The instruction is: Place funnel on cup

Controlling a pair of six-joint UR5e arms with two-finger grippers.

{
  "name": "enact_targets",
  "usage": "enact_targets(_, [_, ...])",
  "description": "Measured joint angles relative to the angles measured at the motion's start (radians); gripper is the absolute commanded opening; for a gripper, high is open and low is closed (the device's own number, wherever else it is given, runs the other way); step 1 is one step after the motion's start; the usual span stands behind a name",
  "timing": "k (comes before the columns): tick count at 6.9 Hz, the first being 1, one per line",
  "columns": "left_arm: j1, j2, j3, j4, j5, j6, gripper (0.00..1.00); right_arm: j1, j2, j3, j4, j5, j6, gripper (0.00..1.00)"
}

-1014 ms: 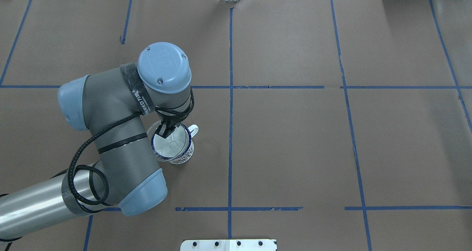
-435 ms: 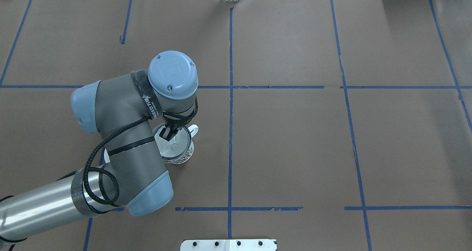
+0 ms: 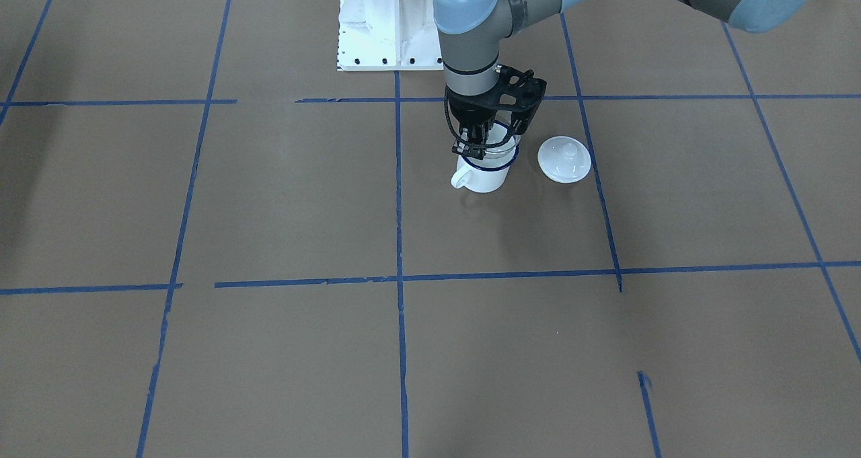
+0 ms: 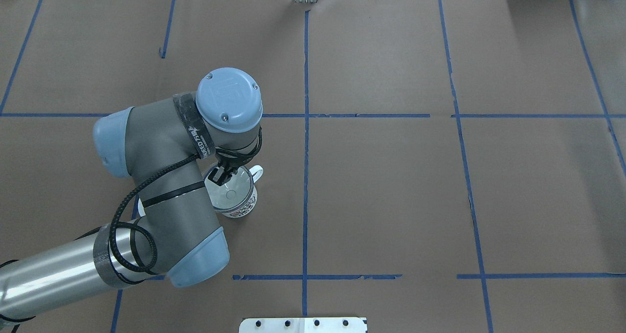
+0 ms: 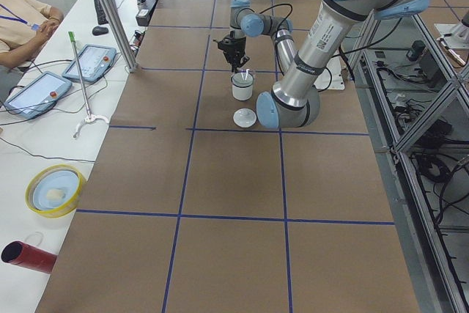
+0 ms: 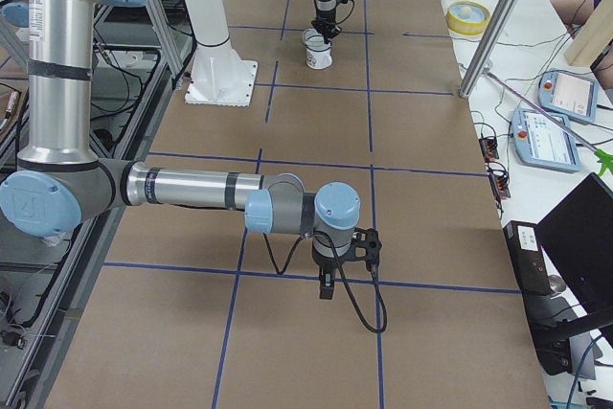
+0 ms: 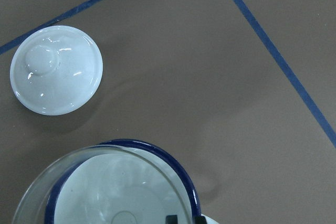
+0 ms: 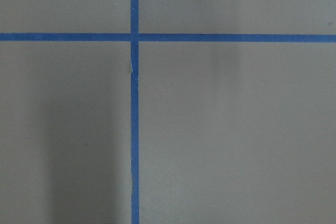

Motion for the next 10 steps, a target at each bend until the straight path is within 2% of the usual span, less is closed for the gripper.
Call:
enact_targets(2, [-0.045, 0.002, -0.048, 0.000, -0.002, 0.123, 0.99, 0.000, 0.000, 0.000, 0.000, 0.000, 0.000, 1.00])
enact_targets(4, [-0.146, 0.033, -0.125, -0.011, -0.010, 0.292, 0.99, 0.000, 0.000, 0.000, 0.000, 0.000, 0.000, 1.00])
enact_targets(5, [-0.192, 0.093, -0.184, -0.050, -0.027, 0.394, 0.99, 0.000, 0.000, 0.000, 0.000, 0.000, 0.000, 1.00])
enact_targets(7, [-0.267, 0.284, -0.264, -0.213, -0.139, 0.618, 0.99, 0.000, 0.000, 0.000, 0.000, 0.000, 0.000, 1.00])
enact_targets(10, [-0.360, 0.565, -0.305, -0.432, -0.300, 0.953, 1.00, 0.000, 0.000, -0.001, 0.000, 0.000, 0.000, 1.00])
